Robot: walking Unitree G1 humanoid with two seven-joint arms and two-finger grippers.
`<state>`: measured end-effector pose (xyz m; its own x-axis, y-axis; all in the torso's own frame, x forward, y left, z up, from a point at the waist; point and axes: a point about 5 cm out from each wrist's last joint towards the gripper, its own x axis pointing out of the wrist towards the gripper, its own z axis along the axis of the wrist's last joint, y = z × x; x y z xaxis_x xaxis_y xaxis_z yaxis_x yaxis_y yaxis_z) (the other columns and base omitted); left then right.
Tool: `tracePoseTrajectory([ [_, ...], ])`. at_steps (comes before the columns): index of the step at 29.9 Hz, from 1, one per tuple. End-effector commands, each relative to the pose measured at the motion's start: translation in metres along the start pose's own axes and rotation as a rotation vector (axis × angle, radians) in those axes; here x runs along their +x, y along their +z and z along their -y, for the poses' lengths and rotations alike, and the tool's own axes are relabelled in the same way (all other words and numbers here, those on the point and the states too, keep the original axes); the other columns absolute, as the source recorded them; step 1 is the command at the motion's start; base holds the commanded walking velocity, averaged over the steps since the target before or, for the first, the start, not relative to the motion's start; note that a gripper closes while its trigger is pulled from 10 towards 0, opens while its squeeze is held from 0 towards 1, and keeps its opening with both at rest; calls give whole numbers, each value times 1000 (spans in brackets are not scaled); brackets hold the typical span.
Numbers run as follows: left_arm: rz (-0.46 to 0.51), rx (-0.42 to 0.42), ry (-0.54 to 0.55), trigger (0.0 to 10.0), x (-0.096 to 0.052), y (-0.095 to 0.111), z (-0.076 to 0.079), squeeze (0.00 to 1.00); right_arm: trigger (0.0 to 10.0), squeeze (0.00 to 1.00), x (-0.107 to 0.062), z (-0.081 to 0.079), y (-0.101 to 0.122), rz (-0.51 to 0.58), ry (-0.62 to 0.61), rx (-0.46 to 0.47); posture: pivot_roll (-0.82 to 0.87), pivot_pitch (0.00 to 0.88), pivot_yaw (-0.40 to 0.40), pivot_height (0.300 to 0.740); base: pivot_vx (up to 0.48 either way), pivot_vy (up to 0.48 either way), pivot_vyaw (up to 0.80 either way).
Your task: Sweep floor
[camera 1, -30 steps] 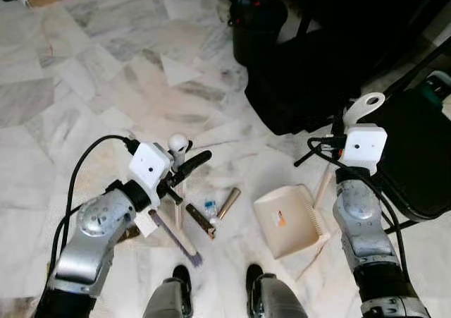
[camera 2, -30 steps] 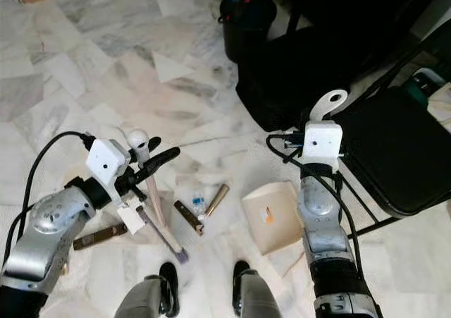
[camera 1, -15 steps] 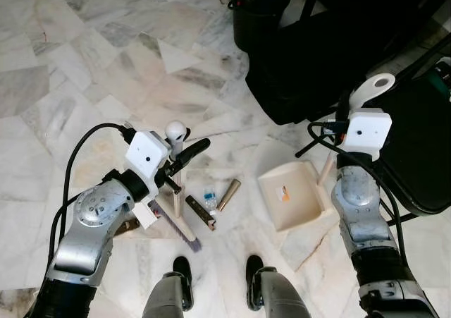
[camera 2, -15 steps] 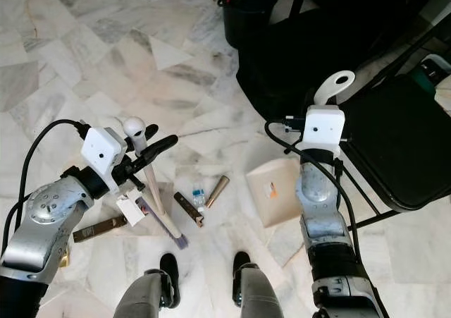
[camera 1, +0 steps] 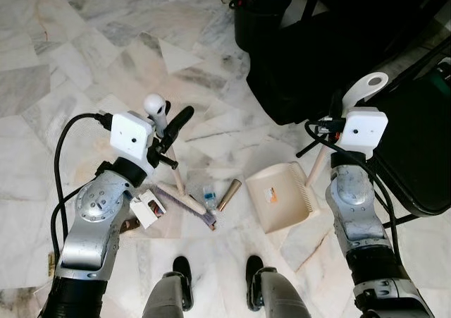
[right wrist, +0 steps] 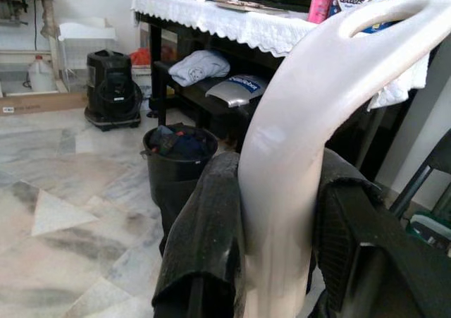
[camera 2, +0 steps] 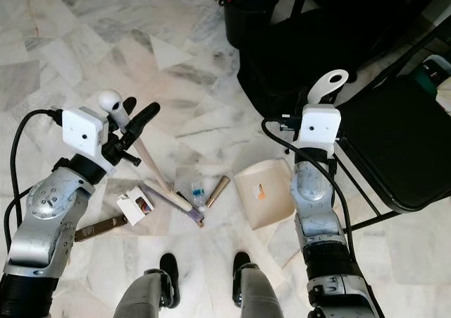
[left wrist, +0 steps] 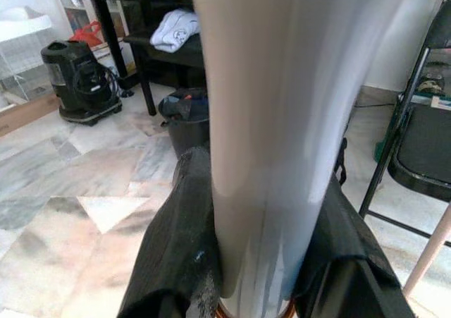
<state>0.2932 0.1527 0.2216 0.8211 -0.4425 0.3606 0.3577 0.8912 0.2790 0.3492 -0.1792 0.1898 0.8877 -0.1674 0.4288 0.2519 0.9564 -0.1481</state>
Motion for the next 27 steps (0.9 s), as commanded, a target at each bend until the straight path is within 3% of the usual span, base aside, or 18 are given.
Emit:
tracePoseTrajectory([
  [1,27,38,-4,10000,0,6,0,0,10000,0,3,1,5,37,-14,6,12,296,2,740,0,0,0],
  [6,32,39,18,10000,2,6,-1,0,10000,0,5,-3,7,38,-4,21,8,276,-5,740,0,0,0],
  [27,71,48,65,10000,10,10,-4,0,10000,0,13,-8,10,52,14,36,1,247,-17,740,288,0,0],
])
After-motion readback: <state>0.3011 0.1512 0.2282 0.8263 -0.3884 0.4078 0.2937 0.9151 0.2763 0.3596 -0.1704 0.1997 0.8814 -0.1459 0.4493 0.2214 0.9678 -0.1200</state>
